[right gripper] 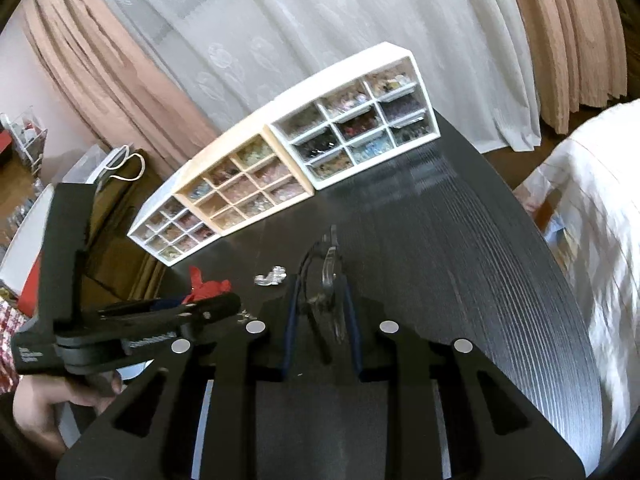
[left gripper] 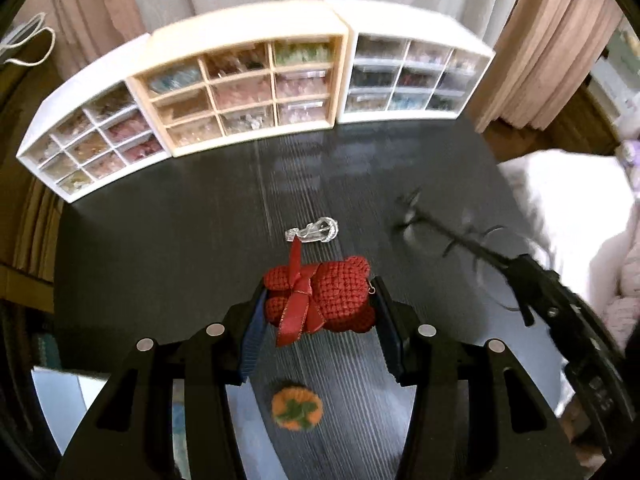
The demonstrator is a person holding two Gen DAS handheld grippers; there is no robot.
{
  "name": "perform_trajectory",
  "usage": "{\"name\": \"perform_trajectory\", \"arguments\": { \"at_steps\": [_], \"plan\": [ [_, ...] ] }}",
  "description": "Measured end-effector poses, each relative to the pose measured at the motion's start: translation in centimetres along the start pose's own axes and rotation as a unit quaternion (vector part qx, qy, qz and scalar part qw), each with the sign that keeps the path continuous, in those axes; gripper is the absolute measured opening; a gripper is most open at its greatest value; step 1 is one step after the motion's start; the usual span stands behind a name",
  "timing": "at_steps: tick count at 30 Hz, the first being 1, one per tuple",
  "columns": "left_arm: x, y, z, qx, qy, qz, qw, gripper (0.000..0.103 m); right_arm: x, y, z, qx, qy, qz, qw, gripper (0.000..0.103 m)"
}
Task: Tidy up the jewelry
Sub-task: 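Carry the red bear in the left tool and eyeglasses in the right tool to the box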
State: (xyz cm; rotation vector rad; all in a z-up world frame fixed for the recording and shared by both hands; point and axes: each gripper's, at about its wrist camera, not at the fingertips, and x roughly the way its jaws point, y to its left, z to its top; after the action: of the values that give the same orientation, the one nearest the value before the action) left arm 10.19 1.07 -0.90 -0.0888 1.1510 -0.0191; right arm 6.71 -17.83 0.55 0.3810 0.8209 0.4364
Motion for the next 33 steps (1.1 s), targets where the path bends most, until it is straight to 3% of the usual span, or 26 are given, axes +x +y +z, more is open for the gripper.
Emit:
{"name": "perform_trajectory", "arguments": {
  "at_steps": [7,13,27,33],
  "plan": [
    [-5.1,2.1,-1.3,-0.006,-0.038,0.002,0.9993,0.05,-2.2,3.4,0.3,-0.018,-0.014,0.045,0.999,0.02],
    [-9.1,4.1,-3.5,-0.004,-0.062,0.03,0.9976,0.05,-3.6,7.4,-0.1,-0.051,-0.016,0.074,0.996,0.02],
    [-13.4,11.0,-10.0,-0.061,-0.067,0.064,0.9938,0.05,-5.3,16.3,-3.0,-0.128,0.002,0.126,0.984,0.02],
    [-14.6,12.8,-12.1,-0.073,-0.067,0.075,0.9922,0.05,-4.5,18.6,-4.3,-0.164,0.041,0.133,0.977,0.02]
  ]
}}
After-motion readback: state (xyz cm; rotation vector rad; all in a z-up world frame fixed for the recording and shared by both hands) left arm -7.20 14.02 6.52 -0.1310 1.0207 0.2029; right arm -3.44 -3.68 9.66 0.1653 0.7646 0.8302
